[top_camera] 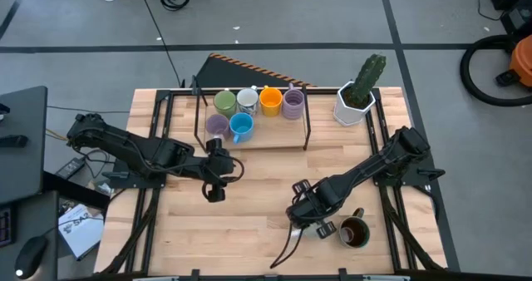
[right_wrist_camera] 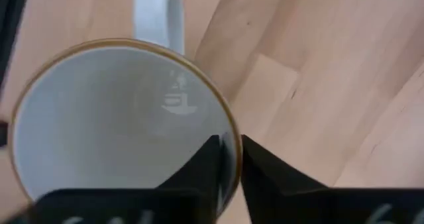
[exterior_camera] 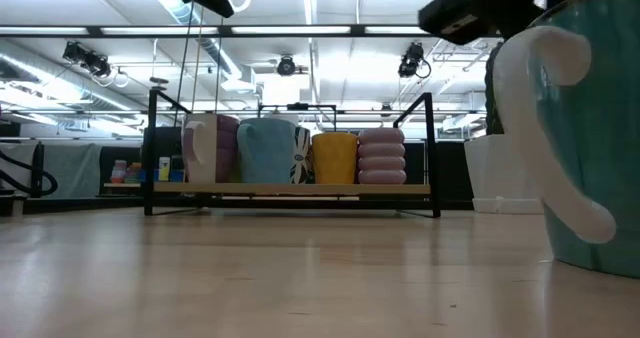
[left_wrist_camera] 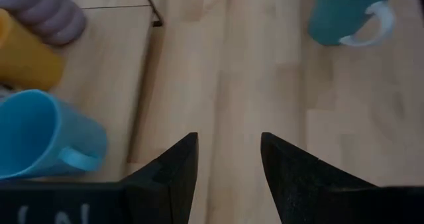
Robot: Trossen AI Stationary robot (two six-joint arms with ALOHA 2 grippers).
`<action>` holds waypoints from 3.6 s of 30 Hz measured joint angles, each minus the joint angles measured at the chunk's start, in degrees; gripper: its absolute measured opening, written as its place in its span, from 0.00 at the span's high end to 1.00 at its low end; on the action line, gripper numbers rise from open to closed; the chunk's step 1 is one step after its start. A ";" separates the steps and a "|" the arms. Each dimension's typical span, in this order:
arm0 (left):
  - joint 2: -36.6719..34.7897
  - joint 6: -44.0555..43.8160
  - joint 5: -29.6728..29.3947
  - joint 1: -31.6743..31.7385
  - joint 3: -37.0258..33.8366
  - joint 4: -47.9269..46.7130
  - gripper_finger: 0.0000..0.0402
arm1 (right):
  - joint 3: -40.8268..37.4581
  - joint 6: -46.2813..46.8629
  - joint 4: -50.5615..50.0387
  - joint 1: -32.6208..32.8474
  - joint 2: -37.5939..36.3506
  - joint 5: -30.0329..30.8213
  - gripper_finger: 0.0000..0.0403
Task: Place coffee mugs
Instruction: Put the dark green mug on the shelf aligned with the yellow mug
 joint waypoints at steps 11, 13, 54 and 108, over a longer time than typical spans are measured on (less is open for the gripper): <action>0.02 0.07 -2.61 0.00 0.00 -0.79 0.57 | 0.13 -28.17 0.84 -5.29 -0.21 3.99 0.89; 0.02 0.07 -3.00 0.00 0.00 -0.79 0.57 | 0.13 -34.93 1.94 -6.49 -0.20 5.21 0.89; 0.04 0.02 -3.40 0.01 -0.02 -1.01 0.57 | -0.02 -60.61 17.78 -15.16 -4.19 16.39 0.57; 0.04 -0.31 -1.28 5.71 -0.02 -1.02 0.57 | 5.55 -17.54 -1.82 -10.45 3.87 10.81 0.91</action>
